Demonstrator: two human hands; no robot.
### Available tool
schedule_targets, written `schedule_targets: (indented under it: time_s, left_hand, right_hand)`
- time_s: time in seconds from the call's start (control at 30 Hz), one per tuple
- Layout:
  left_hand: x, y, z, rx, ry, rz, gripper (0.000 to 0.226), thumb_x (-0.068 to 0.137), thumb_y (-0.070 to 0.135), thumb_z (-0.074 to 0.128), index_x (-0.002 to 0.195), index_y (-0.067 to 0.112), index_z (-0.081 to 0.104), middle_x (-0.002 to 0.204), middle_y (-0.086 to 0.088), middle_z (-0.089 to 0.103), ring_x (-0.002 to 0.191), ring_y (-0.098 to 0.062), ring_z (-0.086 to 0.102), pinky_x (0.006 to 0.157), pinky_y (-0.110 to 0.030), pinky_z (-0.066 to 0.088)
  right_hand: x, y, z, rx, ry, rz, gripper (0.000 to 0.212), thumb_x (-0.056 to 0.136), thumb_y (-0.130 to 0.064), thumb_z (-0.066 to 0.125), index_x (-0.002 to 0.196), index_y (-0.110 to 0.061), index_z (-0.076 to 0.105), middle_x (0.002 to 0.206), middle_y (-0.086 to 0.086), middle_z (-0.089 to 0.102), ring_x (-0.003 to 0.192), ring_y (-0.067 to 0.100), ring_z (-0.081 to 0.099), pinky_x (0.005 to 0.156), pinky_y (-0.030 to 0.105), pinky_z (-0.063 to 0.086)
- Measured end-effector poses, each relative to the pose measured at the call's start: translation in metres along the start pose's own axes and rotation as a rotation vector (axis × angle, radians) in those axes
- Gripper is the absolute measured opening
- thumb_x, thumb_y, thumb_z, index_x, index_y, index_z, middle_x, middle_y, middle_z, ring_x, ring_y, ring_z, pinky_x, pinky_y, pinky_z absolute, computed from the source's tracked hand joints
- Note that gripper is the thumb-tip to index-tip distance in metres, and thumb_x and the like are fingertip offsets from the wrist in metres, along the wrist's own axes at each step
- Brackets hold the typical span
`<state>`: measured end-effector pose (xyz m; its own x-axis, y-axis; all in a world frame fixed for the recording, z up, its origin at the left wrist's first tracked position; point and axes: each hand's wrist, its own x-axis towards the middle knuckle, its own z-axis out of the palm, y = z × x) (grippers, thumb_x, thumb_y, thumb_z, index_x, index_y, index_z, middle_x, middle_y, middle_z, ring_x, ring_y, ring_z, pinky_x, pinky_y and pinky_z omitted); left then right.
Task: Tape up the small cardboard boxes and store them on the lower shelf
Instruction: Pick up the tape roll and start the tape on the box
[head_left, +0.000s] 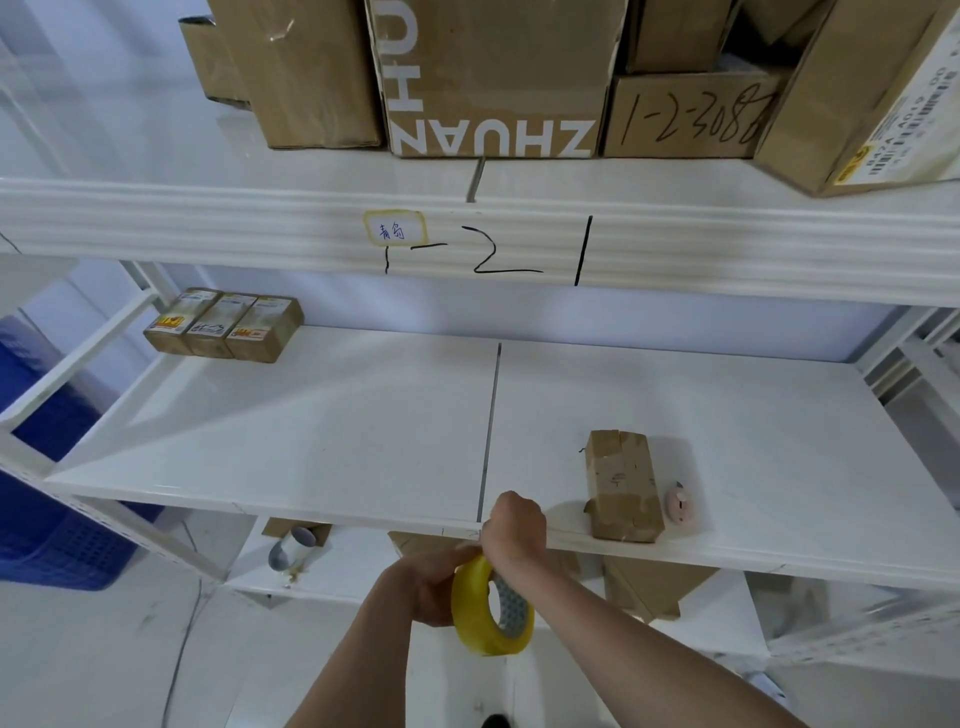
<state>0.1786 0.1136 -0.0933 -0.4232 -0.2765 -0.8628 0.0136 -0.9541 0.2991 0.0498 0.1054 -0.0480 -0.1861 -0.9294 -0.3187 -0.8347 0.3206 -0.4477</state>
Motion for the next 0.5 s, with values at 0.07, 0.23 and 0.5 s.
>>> schedule_targets:
  time_s: [0.07, 0.23, 0.5]
  left_hand:
    - [0.001, -0.001, -0.001, 0.014, -0.003, -0.002, 0.035, 0.091, 0.036, 0.074, 0.087, 0.002, 0.079, 0.083, -0.010, 0.071, 0.071, -0.024, 0.070, 0.076, -0.037, 0.058]
    - [-0.006, 0.001, -0.009, 0.003, -0.045, 0.122, 0.035, 0.095, 0.036, 0.068, 0.100, 0.002, 0.074, 0.092, -0.012, 0.066, 0.089, -0.024, 0.062, 0.088, -0.041, 0.054]
    - [-0.033, 0.050, 0.004, 0.499, 0.178, 0.246, 0.036, 0.091, 0.042, 0.070, 0.118, 0.018, 0.071, 0.118, -0.014, 0.072, 0.111, -0.035, 0.068, 0.101, -0.050, 0.053]
  right_hand:
    - [-0.004, -0.004, -0.001, -0.015, 0.019, -0.046, 0.039, 0.094, -0.006, 0.058, 0.063, -0.018, 0.038, 0.066, -0.003, 0.049, 0.082, 0.020, 0.063, 0.067, 0.029, 0.045]
    - [-0.008, -0.021, -0.004, 0.230, 0.020, -0.003, 0.037, 0.088, -0.012, 0.062, 0.061, -0.016, 0.037, 0.057, -0.003, 0.040, 0.059, 0.017, 0.044, 0.051, 0.025, 0.031]
    - [0.016, 0.000, -0.034, 0.811, -0.111, 0.411, 0.016, 0.075, -0.001, 0.085, 0.071, -0.001, 0.069, 0.076, 0.020, 0.073, 0.068, 0.029, 0.071, 0.077, 0.046, 0.063]
